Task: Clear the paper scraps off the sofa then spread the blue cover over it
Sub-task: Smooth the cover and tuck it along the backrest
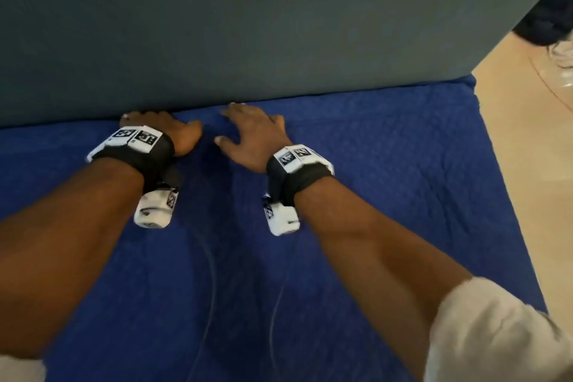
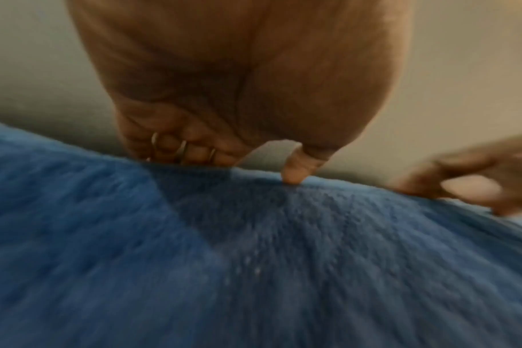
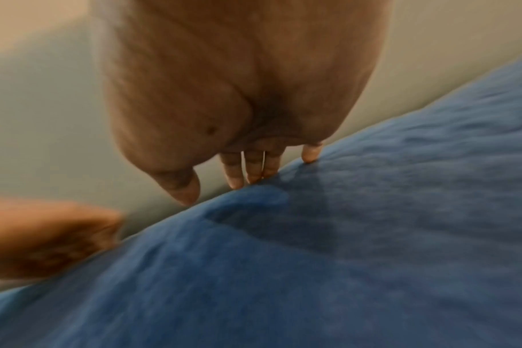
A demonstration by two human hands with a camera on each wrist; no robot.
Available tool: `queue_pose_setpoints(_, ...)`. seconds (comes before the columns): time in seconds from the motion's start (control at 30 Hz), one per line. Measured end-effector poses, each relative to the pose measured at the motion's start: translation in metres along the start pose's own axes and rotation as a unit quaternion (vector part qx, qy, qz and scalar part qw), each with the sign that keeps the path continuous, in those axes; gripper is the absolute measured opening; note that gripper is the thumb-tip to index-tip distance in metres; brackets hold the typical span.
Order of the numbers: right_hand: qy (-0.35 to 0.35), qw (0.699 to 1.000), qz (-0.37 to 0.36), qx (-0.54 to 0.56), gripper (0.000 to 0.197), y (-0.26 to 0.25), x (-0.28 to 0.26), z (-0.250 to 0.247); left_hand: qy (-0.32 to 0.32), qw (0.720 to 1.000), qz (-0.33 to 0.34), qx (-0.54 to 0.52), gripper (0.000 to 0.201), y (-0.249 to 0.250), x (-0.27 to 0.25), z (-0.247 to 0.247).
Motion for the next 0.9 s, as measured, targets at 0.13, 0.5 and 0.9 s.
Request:
queue_pose_setpoints(0.13,0.064,0.991,0.089,-0.078,0.067,0.127,-0.044,-0.054,0.081,0.995,0.009,-0.049,0.104,-0.008,-0.013,0.001)
queue_pose_setpoints(0.5,0.055,0.95,0.253,-0.174,0.079,0.348,-0.084,-0.159,0.04,0.996,-0.045,-0.059,0.131,0.026,0.031,0.01)
queue_pose_setpoints(0.9,0.006,0.95,0.252,-0.185,0.08,0.392,-0.023,-0.155,0.228,0.941,0.231,-0.097,0.07,0.189,-0.044,-0.042)
Point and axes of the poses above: each hand's wrist, its own x-axis towards the middle knuckle, its own z-axis out of the palm, y = z × x, the point moved 8 cm from there along x, towards the middle knuckle, and after that the axes turned 13 degrees about y, right-handed, at the moved point
